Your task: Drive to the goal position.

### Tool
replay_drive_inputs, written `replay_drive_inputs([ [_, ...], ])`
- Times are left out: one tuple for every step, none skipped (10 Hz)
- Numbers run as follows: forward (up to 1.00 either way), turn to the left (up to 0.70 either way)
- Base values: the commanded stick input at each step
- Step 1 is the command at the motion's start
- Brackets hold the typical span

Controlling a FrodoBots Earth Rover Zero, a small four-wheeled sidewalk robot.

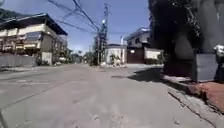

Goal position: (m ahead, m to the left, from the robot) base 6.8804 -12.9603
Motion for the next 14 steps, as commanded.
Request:
replay_drive_inputs([
  [1.00,0.00],
  [1.00,0.00],
  [1.00,0.00],
  [1.00,0.00],
  [1.00,0.00],
  [1.00,0.00],
  [1.00,0.00],
  [1.00,0.00],
  [1.00,0.00],
  [1.00,0.00],
  [1.00,0.00],
  [1.00,0.00],
  [1.00,0.00],
  [1.00,0.00],
])
